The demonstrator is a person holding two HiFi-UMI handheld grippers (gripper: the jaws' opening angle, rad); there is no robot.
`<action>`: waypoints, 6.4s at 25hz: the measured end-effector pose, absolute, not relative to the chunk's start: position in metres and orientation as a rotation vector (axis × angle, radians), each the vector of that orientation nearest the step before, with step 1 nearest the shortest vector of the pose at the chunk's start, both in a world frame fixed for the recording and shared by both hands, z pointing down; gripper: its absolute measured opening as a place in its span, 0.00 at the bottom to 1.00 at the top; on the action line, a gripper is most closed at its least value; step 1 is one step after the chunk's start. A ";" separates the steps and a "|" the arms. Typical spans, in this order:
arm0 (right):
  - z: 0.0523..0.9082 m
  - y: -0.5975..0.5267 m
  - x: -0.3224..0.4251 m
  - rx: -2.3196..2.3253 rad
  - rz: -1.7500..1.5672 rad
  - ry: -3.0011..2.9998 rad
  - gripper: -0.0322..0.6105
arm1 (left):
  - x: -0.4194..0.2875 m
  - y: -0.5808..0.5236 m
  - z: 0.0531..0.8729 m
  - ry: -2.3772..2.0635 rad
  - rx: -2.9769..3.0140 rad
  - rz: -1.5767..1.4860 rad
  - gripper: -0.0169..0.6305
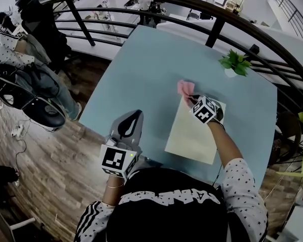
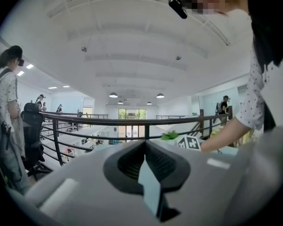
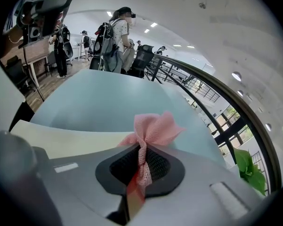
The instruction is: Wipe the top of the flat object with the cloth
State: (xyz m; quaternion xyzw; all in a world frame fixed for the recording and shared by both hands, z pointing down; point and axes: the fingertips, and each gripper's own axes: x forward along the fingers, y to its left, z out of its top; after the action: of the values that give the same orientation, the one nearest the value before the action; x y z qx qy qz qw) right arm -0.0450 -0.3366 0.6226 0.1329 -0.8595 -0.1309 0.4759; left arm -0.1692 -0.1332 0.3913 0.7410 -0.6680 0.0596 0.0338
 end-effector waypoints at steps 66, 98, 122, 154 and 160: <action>0.620 -0.192 -0.026 0.166 -0.168 -2.085 0.06 | -0.111 -0.150 0.385 -1.749 2.525 0.155 0.03; 0.625 -0.109 -0.014 0.029 -0.113 -2.087 0.08 | -0.081 -0.164 0.400 -1.620 2.586 0.132 0.03; 0.609 -0.106 -0.003 -0.114 0.062 -2.178 0.08 | -0.089 -0.164 0.392 -1.693 2.565 0.167 0.03; 0.618 -0.363 0.024 0.508 -0.180 -2.052 0.08 | -0.168 -0.126 0.378 -2.077 2.315 0.282 0.03; 0.622 -0.368 0.014 0.442 -0.230 -2.004 0.06 | -0.178 -0.122 0.378 -2.109 2.281 0.283 0.03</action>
State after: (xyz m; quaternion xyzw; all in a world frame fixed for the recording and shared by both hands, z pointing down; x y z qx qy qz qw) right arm 0.0140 -0.3682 0.6219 0.1836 -0.8331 -0.0958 0.5128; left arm -0.1781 -0.1223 0.3781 0.7312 -0.6760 0.0906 0.0111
